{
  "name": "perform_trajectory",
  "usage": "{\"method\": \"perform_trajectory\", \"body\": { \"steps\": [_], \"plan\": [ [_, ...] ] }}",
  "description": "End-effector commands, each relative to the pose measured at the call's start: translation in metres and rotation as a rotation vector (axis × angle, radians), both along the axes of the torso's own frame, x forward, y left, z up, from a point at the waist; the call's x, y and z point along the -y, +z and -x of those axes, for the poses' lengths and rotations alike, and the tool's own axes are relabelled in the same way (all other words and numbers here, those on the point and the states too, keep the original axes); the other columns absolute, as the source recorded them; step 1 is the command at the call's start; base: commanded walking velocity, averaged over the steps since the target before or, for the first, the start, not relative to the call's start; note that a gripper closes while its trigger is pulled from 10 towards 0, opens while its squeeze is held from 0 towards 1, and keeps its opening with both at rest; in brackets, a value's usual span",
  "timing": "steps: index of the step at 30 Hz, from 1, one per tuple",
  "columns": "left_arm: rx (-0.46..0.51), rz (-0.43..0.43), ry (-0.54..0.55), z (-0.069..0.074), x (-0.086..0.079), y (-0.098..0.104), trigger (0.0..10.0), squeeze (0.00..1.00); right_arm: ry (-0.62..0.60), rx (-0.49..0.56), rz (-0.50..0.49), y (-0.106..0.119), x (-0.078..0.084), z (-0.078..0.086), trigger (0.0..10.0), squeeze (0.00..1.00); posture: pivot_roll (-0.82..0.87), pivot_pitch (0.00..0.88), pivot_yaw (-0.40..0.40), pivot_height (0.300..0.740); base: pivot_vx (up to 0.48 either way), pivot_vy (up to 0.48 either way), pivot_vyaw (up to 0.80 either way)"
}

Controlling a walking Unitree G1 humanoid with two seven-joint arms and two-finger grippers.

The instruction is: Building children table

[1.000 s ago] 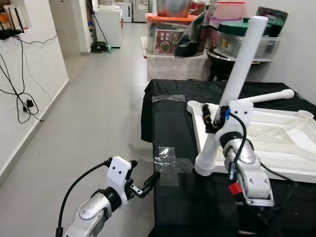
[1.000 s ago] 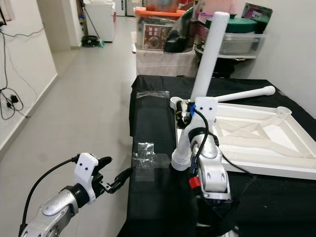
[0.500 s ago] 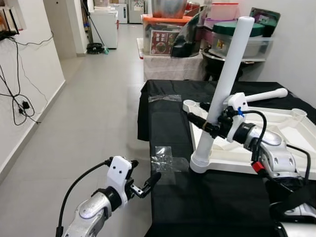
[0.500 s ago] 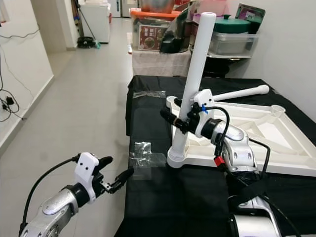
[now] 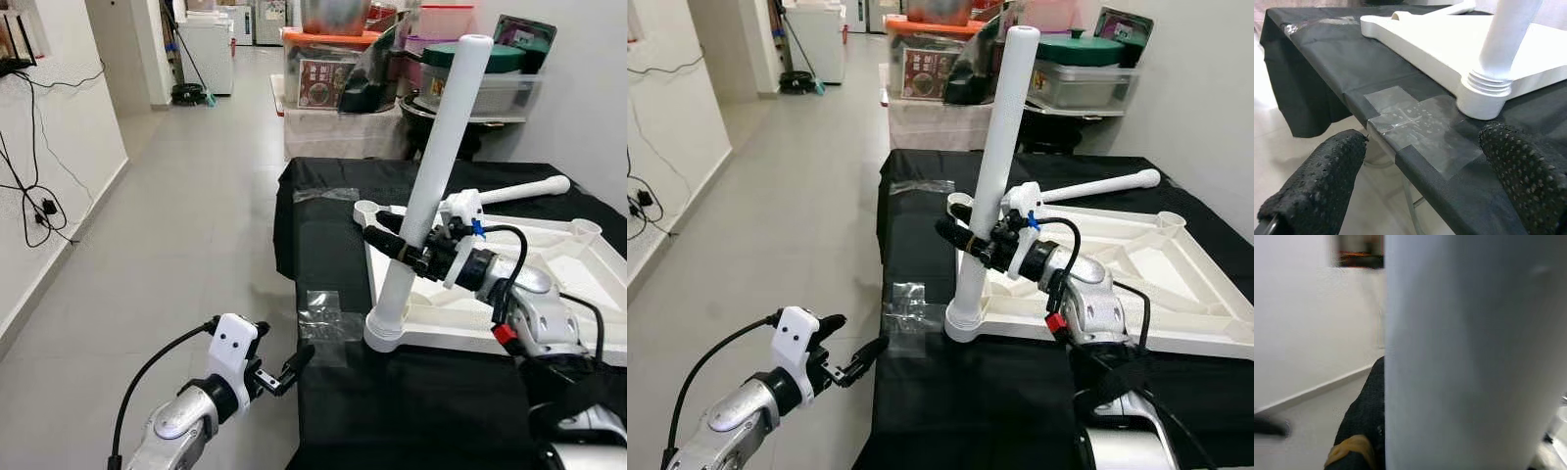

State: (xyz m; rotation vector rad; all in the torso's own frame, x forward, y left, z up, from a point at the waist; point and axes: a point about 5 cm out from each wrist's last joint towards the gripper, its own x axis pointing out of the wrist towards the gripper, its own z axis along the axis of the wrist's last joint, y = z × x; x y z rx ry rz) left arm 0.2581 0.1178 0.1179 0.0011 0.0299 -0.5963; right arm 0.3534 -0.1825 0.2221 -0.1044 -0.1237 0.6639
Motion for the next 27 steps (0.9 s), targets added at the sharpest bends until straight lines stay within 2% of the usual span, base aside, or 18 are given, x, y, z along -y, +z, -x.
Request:
{"method": "perform_trajectory", "body": {
  "steps": [1,2,3,4,5,6,8,9,11,12,15,20,21,22,23,24,25,27],
  "plan": [
    [-0.01,0.002,-0.002,0.0,0.001,-0.002,10.0,0.0,-0.386,-0.067,0.103,-0.024,0.01,-0.002,0.0,0.0,0.07,0.0,-0.065,0.74,0.0,0.0,0.0],
    [-0.014,0.003,-0.006,0.001,0.002,-0.003,10.0,0.0,-0.544,-0.106,0.081,-0.031,0.018,-0.001,0.0,0.0,0.06,0.0,-0.059,0.74,0.0,0.0,0.0],
    [-0.014,0.003,-0.006,0.001,0.002,-0.003,10.0,0.0,-0.544,-0.106,0.081,-0.031,0.018,-0.001,0.0,0.0,0.06,0.0,-0.059,0.74,0.0,0.0,0.0],
    [-0.017,0.003,-0.01,0.002,0.003,-0.004,10.0,0.0,-0.652,-0.142,0.047,-0.038,0.024,0.001,0.0,0.0,0.05,0.0,-0.059,0.74,0.0,0.0,0.0],
    [-0.018,0.003,-0.018,0.002,0.005,-0.004,10.0,0.0,-0.829,-0.16,0.028,-0.045,0.037,0.006,0.0,0.0,0.06,0.0,-0.064,0.74,0.0,0.0,0.0],
    [-0.018,0.003,-0.018,0.002,0.005,-0.004,10.0,0.0,-0.829,-0.16,0.028,-0.045,0.037,0.006,0.0,0.0,0.06,0.0,-0.064,0.74,0.0,0.0,0.0],
    [-0.016,0.002,-0.024,0.001,0.006,-0.003,10.0,0.0,-1.093,-0.185,-0.014,-0.056,0.059,0.015,0.0,0.0,0.06,0.0,-0.064,0.74,0.0,0.0,0.0],
    [-0.016,0.002,-0.024,0.001,0.006,-0.003,10.0,0.0,-1.093,-0.185,-0.014,-0.056,0.059,0.015,0.0,0.0,0.06,0.0,-0.064,0.74,0.0,0.0,0.0],
    [-0.011,0.003,-0.018,-0.001,0.005,-0.001,10.0,0.0,-1.263,-0.199,-0.071,-0.062,0.072,0.024,0.0,0.0,0.07,0.0,-0.066,0.74,0.0,0.0,0.0],
    [-0.011,0.003,-0.018,-0.001,0.005,-0.001,10.0,0.0,-1.263,-0.199,-0.071,-0.062,0.072,0.024,0.0,0.0,0.07,0.0,-0.066,0.74,0.0,0.0,0.0],
    [-0.009,0.004,-0.011,-0.001,0.002,-0.001,10.0,0.0,-1.277,-0.208,-0.115,-0.059,0.055,0.025,0.0,0.0,0.06,0.0,-0.063,0.74,0.0,0.0,0.0],
    [-0.014,0.004,-0.013,0.001,0.003,-0.003,10.0,0.0,-1.12,-0.225,-0.063,-0.057,0.02,0.021,0.0,0.0,0.06,0.0,-0.069,0.74,0.0,0.0,0.0],
    [-0.013,0.005,-0.011,0.0,0.003,-0.003,10.0,0.0,-1.117,-0.207,-0.059,-0.052,0.019,0.019,10.0,0.0,0.06,0.0,-0.073,0.74,0.0,0.0,0.0],
    [-0.013,0.006,-0.01,0.0,0.003,-0.002,10.0,0.0,-1.129,-0.191,-0.059,-0.048,0.02,0.018,10.0,0.0,0.06,0.0,-0.073,0.74,0.0,0.0,0.0],
    [-0.013,0.008,-0.008,0.0,0.003,-0.002,10.0,0.0,-1.152,-0.117,-0.077,-0.034,0.023,0.017,10.0,0.0,0.06,0.0,-0.073,0.74,0.0,0.0,0.0],
    [-0.013,0.008,-0.008,0.0,0.003,-0.002,10.0,0.0,-1.152,-0.117,-0.077,-0.034,0.023,0.017,10.0,0.0,0.06,0.0,-0.073,0.74,0.0,0.0,0.0],
    [-0.013,0.009,-0.006,0.0,0.003,-0.002,10.0,0.0,-1.157,-0.05,-0.093,-0.022,0.025,0.017,10.0,0.0,0.06,0.0,-0.073,0.74,0.0,0.0,0.0],
    [-0.014,0.009,-0.006,0.0,0.003,-0.003,10.0,0.0,-1.157,0.027,-0.168,-0.003,0.027,0.019,10.0,0.0,0.05,0.0,-0.07,0.74,0.0,0.0,0.0]
  ]
}}
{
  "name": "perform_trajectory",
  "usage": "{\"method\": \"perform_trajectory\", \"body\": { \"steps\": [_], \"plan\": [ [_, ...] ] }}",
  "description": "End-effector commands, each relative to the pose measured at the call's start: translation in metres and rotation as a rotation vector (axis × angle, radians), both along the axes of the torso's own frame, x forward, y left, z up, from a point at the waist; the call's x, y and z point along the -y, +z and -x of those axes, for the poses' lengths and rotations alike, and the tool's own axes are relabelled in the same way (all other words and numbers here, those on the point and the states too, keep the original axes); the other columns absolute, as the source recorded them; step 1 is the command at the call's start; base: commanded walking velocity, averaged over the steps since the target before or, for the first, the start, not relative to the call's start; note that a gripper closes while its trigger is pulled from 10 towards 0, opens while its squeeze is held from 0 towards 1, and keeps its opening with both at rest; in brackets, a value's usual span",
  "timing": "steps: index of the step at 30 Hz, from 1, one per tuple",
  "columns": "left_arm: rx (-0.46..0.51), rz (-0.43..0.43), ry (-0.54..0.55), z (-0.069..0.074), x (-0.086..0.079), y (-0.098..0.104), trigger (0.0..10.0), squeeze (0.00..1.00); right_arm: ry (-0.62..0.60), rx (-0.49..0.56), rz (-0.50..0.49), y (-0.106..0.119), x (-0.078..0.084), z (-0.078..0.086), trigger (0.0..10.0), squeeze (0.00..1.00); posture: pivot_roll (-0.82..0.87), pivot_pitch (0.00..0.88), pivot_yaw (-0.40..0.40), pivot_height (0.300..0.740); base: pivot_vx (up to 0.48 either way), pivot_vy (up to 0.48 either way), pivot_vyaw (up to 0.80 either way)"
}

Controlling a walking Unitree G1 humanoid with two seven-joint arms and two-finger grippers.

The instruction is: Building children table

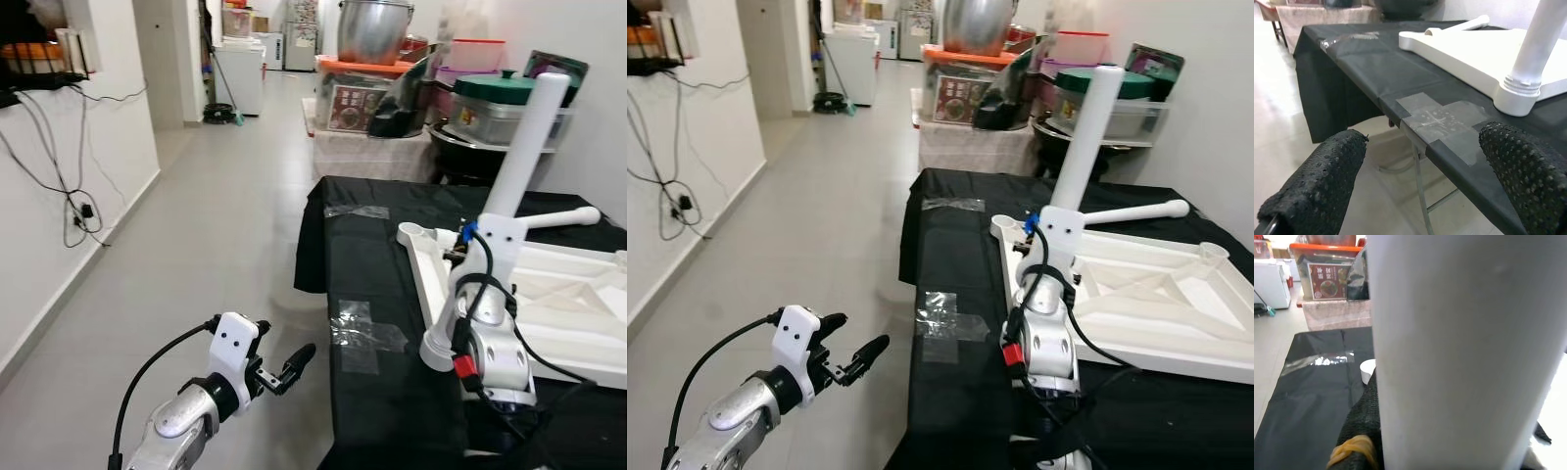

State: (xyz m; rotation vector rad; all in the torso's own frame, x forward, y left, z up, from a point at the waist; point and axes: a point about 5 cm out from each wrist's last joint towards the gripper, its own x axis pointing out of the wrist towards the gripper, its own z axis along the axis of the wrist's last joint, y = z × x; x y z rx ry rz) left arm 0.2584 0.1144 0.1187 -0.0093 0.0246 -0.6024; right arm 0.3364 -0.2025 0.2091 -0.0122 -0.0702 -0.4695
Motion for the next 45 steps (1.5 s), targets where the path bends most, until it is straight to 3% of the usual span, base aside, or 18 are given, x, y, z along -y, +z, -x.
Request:
{"method": "perform_trajectory", "body": {
  "steps": [1,7,14,15,16,17,19,21,22,27,32,33,34,37,38,41,43,45],
  "plan": [
    [-0.017,-0.003,-0.002,0.001,0.0,-0.004,10.0,0.0,-0.023,0.07,-0.004,0.013,0.007,0.003,10.0,1.0,0.05,0.0,-0.07,0.74,0.0,0.0,0.0],
    [-0.016,-0.003,-0.008,0.0,0.002,-0.004,10.0,0.0,0.015,0.057,-0.01,0.012,0.003,0.008,10.0,1.0,0.05,0.0,-0.07,0.74,0.0,0.0,0.0],
    [-0.017,-0.004,-0.008,0.0,0.001,-0.004,10.0,0.0,0.149,0.078,-0.037,0.015,-0.011,0.006,10.0,1.0,0.05,0.0,-0.07,0.74,0.0,0.0,0.0],
    [-0.017,-0.004,-0.008,0.001,0.001,-0.004,10.0,0.0,0.302,0.114,-0.041,0.018,-0.019,0.001,10.0,0.0,0.05,0.0,-0.069,0.74,0.0,0.0,0.0],
    [-0.019,-0.004,-0.008,0.001,0.0,-0.004,10.0,0.0,0.543,0.117,-0.017,0.015,-0.026,-0.004,10.0,0.0,0.05,0.0,-0.068,0.74,0.0,0.0,0.0],
    [-0.019,-0.004,-0.008,0.001,0.0,-0.004,10.0,0.0,0.543,0.117,-0.017,0.015,-0.026,-0.004,10.0,0.0,0.05,0.0,-0.068,0.74,0.0,0.0,0.0],
    [-0.019,-0.007,-0.015,0.001,0.001,-0.004,10.0,0.0,0.95,0.088,0.069,0.01,-0.022,-0.006,10.0,0.0,0.06,0.0,-0.064,0.74,0.0,0.0,0.0],
    [-0.014,-0.011,-0.018,-0.001,0.001,-0.003,10.0,0.0,1.167,0.011,0.079,0.006,-0.015,-0.005,10.0,0.0,0.06,0.0,-0.064,0.74,0.0,0.0,0.0],
    [-0.014,-0.011,-0.018,-0.001,0.001,-0.003,10.0,0.0,1.167,0.011,0.079,0.006,-0.015,-0.005,10.0,0.0,0.06,0.0,-0.064,0.74,0.0,0.0,0.0],
    [-0.008,-0.015,-0.012,-0.002,0.0,-0.001,10.0,0.0,1.419,-0.052,0.106,0.0,-0.027,0.005,10.0,0.0,0.08,0.0,-0.073,0.74,0.0,0.0,0.0],
    [-0.008,-0.017,-0.007,-0.001,-0.002,-0.001,10.0,0.0,1.488,-0.055,0.114,-0.002,-0.036,0.008,10.0,0.0,0.08,0.0,-0.077,0.74,0.0,0.0,0.0],
    [-0.01,-0.018,-0.004,0.0,-0.002,-0.002,10.0,0.0,1.546,-0.053,0.113,-0.004,-0.04,0.01,7.5,0.0,0.09,0.0,-0.079,0.74,0.0,0.0,0.0],
    [-0.011,-0.019,-0.001,0.001,-0.003,-0.002,10.0,0.0,1.61,-0.059,0.117,-0.007,-0.042,0.014,3.5,0.0,0.09,0.0,-0.079,0.74,0.0,0.0,0.0],
    [-0.012,-0.02,0.0,0.002,-0.004,-0.003,10.0,0.0,1.679,-0.062,0.12,-0.009,-0.043,0.019,2.9,0.0,0.09,0.0,-0.081,0.74,0.0,0.0,0.0],
    [-0.013,-0.02,0.001,0.002,-0.004,-0.003,10.0,0.0,1.722,-0.064,0.123,-0.011,-0.043,0.021,0.0,0.0,0.09,0.0,-0.081,0.74,0.0,0.0,0.0],
    [-0.014,-0.022,0.003,0.002,-0.005,-0.003,10.0,0.0,1.72,-0.048,0.086,-0.011,-0.038,0.021,0.0,0.0,0.09,0.0,-0.078,0.74,0.0,0.0,0.0],
    [-0.015,-0.023,0.004,0.001,-0.004,-0.004,10.0,0.0,1.523,-0.035,0.075,-0.015,-0.032,0.007,0.0,0.0,0.08,0.0,-0.077,0.74,0.0,0.0,0.0],
    [-0.014,-0.024,0.004,0.0,-0.004,-0.004,10.0,0.0,1.44,-0.038,0.088,-0.018,-0.029,0.002,0.0,0.0,0.08,0.0,-0.074,0.74,0.0,0.0,0.0]
  ]
}}
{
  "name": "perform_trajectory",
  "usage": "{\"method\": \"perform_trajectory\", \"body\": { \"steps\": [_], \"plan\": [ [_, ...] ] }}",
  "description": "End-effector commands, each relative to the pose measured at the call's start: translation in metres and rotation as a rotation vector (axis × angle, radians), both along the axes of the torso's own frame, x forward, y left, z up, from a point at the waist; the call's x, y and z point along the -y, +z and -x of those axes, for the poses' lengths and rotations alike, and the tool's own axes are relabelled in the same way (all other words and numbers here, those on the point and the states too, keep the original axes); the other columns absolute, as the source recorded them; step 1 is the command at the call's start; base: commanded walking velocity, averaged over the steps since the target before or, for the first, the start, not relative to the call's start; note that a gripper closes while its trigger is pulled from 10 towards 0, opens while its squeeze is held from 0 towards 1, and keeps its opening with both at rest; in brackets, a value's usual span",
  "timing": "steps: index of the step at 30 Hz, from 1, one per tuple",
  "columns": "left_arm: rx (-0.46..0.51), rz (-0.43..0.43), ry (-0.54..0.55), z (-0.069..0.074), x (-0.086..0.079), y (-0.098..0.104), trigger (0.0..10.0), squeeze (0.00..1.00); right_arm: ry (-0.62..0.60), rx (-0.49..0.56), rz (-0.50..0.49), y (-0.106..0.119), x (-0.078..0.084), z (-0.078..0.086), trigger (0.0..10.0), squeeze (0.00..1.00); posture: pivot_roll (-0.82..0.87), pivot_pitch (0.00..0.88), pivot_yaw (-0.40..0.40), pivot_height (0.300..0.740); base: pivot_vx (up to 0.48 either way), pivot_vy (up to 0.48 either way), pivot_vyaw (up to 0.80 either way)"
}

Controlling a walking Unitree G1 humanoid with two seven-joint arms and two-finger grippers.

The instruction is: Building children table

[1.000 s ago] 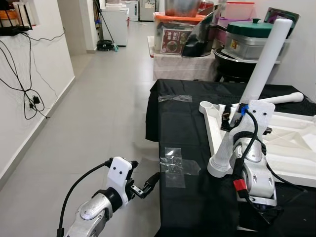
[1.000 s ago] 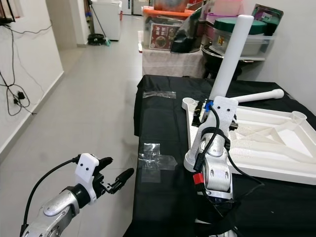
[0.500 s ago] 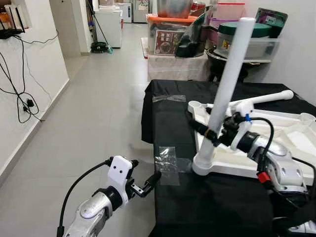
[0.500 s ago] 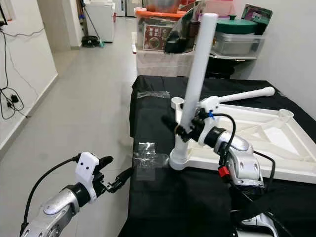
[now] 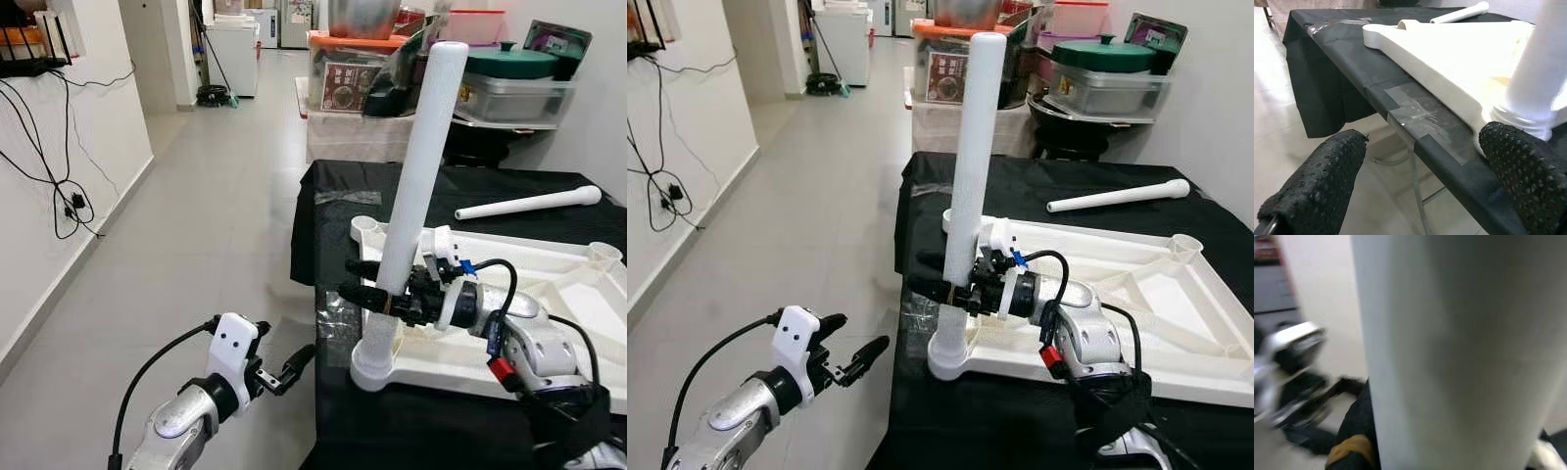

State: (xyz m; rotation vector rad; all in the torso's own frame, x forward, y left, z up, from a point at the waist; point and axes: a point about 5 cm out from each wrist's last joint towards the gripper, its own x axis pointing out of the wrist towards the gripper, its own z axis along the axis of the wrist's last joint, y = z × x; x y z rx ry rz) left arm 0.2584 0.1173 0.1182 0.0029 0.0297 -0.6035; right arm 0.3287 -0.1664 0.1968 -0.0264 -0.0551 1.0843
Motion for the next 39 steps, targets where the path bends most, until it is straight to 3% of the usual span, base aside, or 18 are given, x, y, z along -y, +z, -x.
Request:
{"method": "perform_trajectory", "body": {
  "steps": [1,6,7,10,11,12,14,15,17,19,20,23,30,36,37,39],
  "plan": [
    [-0.013,-0.01,0.004,0.0,-0.001,-0.003,10.0,0.0,-0.196,0.013,0.037,-0.01,0.009,-0.008,0.0,0.0,0.08,0.0,-0.074,0.74,0.0,0.0,0.0],
    [-0.012,-0.009,0.001,0.0,0.0,-0.003,10.0,0.0,-0.247,0.018,0.029,-0.014,0.012,-0.006,0.0,0.0,0.07,0.0,-0.07,0.74,0.0,0.0,0.0],
    [-0.014,-0.011,-0.001,0.001,-0.001,-0.003,10.0,0.0,-0.401,0.015,0.052,-0.018,0.023,-0.007,0.0,0.0,0.07,0.0,-0.063,0.74,0.0,0.0,0.0],
    [-0.014,-0.012,-0.002,0.001,-0.001,-0.003,10.0,0.0,-0.458,0.021,0.071,-0.02,0.027,-0.008,0.0,0.0,0.07,0.0,-0.063,0.74,0.0,0.0,0.0],
    [-0.015,-0.013,-0.002,0.001,-0.002,-0.003,10.0,0.0,-0.602,0.002,0.113,-0.024,0.034,-0.011,0.0,0.0,0.06,0.0,-0.057,0.74,0.0,0.0,0.0],
    [-0.016,-0.014,-0.003,0.001,-0.002,-0.004,10.0,0.0,-0.83,-0.039,0.149,-0.029,0.046,-0.014,0.0,0.0,0.06,0.0,-0.053,0.74,0.0,0.0,0.0],
    [-0.016,-0.014,-0.003,0.001,-0.002,-0.004,10.0,0.0,-0.83,-0.039,0.149,-0.029,0.046,-0.014,0.0,0.0,0.06,0.0,-0.053,0.74,0.0,0.0,0.0],
    [-0.016,-0.013,-0.007,0.0,0.0,-0.004,10.0,0.0,-1.124,-0.097,0.16,-0.034,0.063,-0.013,0.0,0.0,0.06,0.0,-0.052,0.74,0.0,0.0,0.0],
    [-0.016,-0.013,-0.007,0.0,0.0,-0.004,10.0,0.0,-1.124,-0.097,0.16,-0.034,0.063,-0.013,0.0,0.0,0.06,0.0,-0.052,0.74,0.0,0.0,0.0],
    [-0.015,-0.014,-0.012,0.0,0.001,-0.003,10.0,0.0,-1.494,-0.184,0.118,-0.045,0.074,0.002,0.0,0.0,0.06,0.0,-0.052,0.74,0.0,0.0,0.0],
    [-0.015,-0.014,-0.012,0.0,0.001,-0.003,10.0,0.0,-1.494,-0.184,0.118,-0.045,0.074,0.002,0.0,0.0,0.06,0.0,-0.052,0.74,0.0,0.0,0.0],
    [-0.013,-0.018,-0.008,0.0,0.0,-0.003,10.0,0.0,-1.719,-0.241,0.085,-0.055,0.075,0.013,0.0,0.0,0.07,0.0,-0.061,0.74,0.0,0.0,0.0],
    [-0.021,-0.004,0.009,0.001,-0.001,-0.004,10.0,0.0,-1.822,-0.233,0.032,-0.049,0.079,0.01,0.0,0.0,0.07,0.0,-0.069,0.74,0.0,0.0,0.0],
    [-0.023,-0.001,0.01,0.002,0.001,-0.005,10.0,0.0,-1.778,-0.231,0.013,-0.044,0.07,0.005,0.0,0.0,0.07,0.0,-0.073,0.74,0.0,0.0,0.0],
    [-0.024,0.0,0.011,0.002,0.001,-0.005,10.0,0.0,-1.698,-0.232,0.007,-0.041,0.06,0.0,10.0,0.0,0.06,0.0,-0.07,0.74,0.0,0.0,0.0],
    [-0.025,0.0,0.011,0.002,0.001,-0.005,10.0,0.0,-1.647,-0.22,0.004,-0.038,0.052,-0.002,10.0,0.0,0.06,0.0,-0.07,0.74,0.0,0.0,0.0]
  ]
}}
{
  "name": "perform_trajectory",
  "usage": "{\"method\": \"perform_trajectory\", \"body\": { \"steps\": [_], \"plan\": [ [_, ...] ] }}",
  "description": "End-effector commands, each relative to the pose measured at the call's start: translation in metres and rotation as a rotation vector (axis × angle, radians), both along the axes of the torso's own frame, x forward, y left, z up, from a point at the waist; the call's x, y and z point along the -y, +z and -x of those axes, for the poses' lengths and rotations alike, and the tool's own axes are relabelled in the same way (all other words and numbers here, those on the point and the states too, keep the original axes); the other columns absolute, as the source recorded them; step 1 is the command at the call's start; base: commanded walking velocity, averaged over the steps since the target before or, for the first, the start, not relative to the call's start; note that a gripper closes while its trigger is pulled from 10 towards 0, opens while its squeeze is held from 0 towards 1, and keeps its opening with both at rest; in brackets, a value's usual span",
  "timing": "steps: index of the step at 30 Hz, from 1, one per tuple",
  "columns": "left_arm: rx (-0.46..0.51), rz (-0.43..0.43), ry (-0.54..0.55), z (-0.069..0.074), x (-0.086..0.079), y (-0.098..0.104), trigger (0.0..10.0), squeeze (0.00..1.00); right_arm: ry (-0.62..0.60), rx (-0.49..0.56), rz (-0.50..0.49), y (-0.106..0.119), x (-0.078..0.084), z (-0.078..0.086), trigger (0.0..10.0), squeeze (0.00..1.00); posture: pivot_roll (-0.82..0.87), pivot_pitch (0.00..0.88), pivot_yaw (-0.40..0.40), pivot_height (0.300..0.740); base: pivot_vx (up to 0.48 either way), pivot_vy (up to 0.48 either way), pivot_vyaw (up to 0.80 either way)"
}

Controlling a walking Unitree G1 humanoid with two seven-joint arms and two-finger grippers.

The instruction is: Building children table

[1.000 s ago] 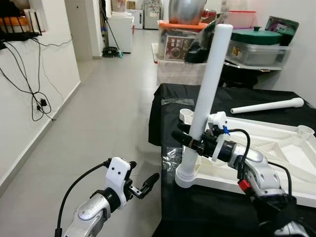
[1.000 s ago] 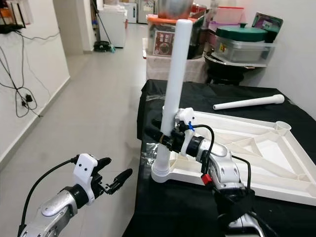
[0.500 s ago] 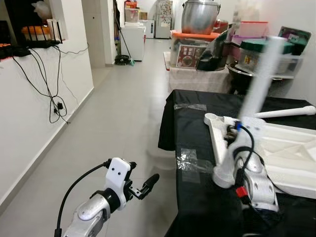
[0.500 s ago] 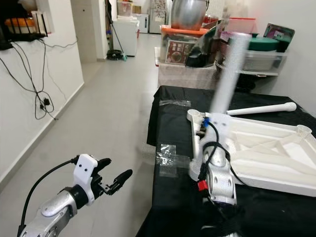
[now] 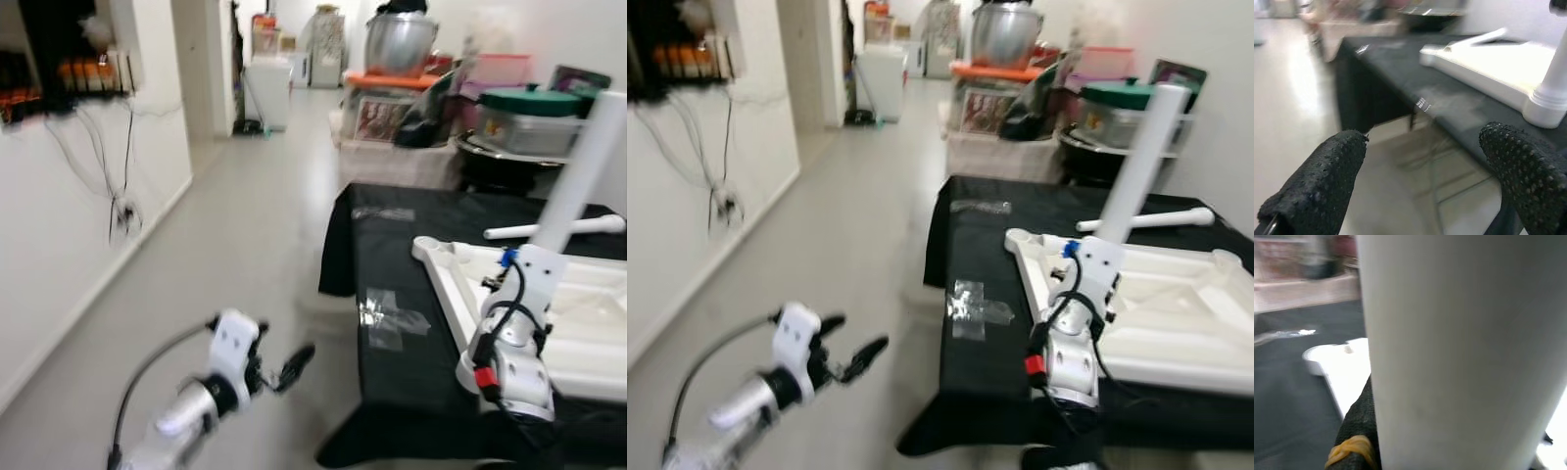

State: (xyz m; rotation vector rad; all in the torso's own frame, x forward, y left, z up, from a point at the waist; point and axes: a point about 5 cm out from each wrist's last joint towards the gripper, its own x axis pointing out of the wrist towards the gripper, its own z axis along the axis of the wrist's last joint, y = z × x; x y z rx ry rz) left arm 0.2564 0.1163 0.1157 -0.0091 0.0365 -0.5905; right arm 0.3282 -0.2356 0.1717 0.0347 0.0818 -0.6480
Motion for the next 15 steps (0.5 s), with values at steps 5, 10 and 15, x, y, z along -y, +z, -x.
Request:
{"method": "perform_trajectory", "body": {
  "steps": [5,10,15],
  "plan": [
    [-0.015,-0.01,-0.004,0.0,-0.001,-0.003,10.0,0.0,0.13,-0.028,-0.023,-0.006,-0.02,-0.004,10.0,1.0,0.06,0.0,-0.07,0.74,0.0,0.0,0.0],
    [-0.014,-0.009,-0.006,0.0,0.0,-0.002,10.0,0.0,0.24,0.068,-0.001,0.012,-0.014,-0.014,10.0,1.0,0.06,0.0,-0.07,0.74,0.0,0.0,0.0],
    [-0.016,-0.005,-0.008,0.0,0.0,-0.003,10.0,0.0,0.591,0.216,0.06,0.039,-0.017,-0.026,10.0,0.0,0.06,0.0,-0.069,0.74,0.0,0.0,0.0]
  ]
}}
